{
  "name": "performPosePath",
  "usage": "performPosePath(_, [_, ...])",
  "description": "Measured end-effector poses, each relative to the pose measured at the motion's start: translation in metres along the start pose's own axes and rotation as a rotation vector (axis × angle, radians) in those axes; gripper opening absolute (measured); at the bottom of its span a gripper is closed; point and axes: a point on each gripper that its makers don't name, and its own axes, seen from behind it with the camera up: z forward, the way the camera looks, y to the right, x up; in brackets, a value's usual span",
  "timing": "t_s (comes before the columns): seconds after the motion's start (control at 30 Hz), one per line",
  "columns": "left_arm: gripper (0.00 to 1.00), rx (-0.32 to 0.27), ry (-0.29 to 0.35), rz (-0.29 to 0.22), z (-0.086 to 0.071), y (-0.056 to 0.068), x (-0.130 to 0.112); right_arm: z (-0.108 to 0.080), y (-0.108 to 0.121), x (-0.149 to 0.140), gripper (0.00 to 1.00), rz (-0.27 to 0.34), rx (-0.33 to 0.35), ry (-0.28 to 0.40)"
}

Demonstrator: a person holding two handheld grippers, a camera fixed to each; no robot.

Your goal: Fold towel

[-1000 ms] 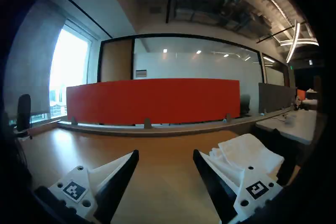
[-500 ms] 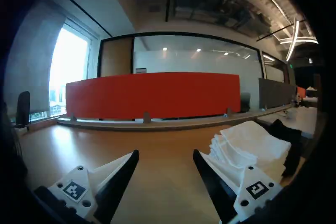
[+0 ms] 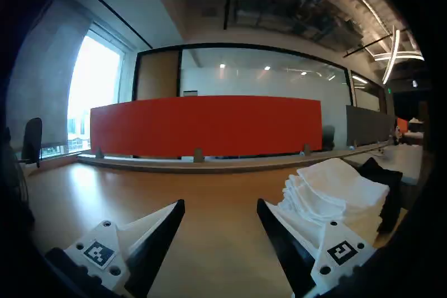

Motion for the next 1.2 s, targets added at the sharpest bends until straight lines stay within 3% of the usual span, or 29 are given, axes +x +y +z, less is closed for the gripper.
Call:
performPosePath(0.47, [0.96,0.0,0.0,0.0,0.0,0.0,0.0,-0.006,-0.011,0.005,1.0,-0.012,0.026,0.026])
performPosePath(1.2, [0.96,0.0,0.0,0.0,0.0,0.0,0.0,-0.006,-0.01,0.004,1.0,-0.012,0.032,0.025])
